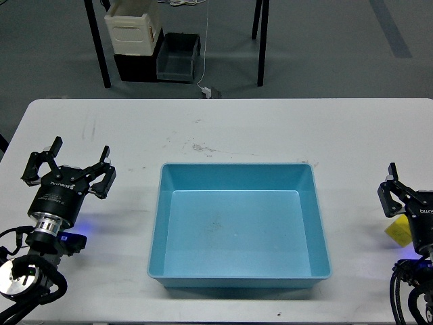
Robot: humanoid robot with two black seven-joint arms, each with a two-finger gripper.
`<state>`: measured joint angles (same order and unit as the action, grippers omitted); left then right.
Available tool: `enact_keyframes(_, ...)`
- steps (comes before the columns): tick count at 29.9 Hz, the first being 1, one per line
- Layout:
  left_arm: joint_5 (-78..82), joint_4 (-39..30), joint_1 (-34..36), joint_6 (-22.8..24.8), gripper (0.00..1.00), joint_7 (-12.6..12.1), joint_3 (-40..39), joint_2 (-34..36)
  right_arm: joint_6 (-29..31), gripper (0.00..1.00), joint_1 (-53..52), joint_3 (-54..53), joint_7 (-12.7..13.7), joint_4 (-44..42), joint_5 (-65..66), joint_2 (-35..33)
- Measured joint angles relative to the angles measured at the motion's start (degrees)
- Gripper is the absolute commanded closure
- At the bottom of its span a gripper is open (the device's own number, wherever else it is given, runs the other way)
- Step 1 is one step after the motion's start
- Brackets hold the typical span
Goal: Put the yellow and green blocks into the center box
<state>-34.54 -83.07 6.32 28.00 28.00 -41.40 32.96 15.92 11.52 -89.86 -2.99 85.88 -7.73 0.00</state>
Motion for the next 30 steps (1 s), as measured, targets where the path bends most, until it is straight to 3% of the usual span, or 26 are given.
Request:
enact_keyframes(18, 0.0, 0.08, -0.08, 0.0, 0.0, 0.0, -0.96, 0.08, 1.42, 0.0, -2.14, -4.22, -0.44, -0.43, 2.13, -0.56)
enact_keyframes(24, 0.0, 0.18, -0.14, 0.0, 0.0, 0.0, -0.9, 0.01, 1.02, 0.0, -6.62, -5.09, -0.45, -3.31, 14.92, -12.87)
enact_keyframes(30, 0.0, 0.28, -0.12, 0.0, 0.0, 0.0, -0.96, 0.0, -6.38, 0.01, -17.33, -4.06, -0.44, -7.21, 34.99, -22.38)
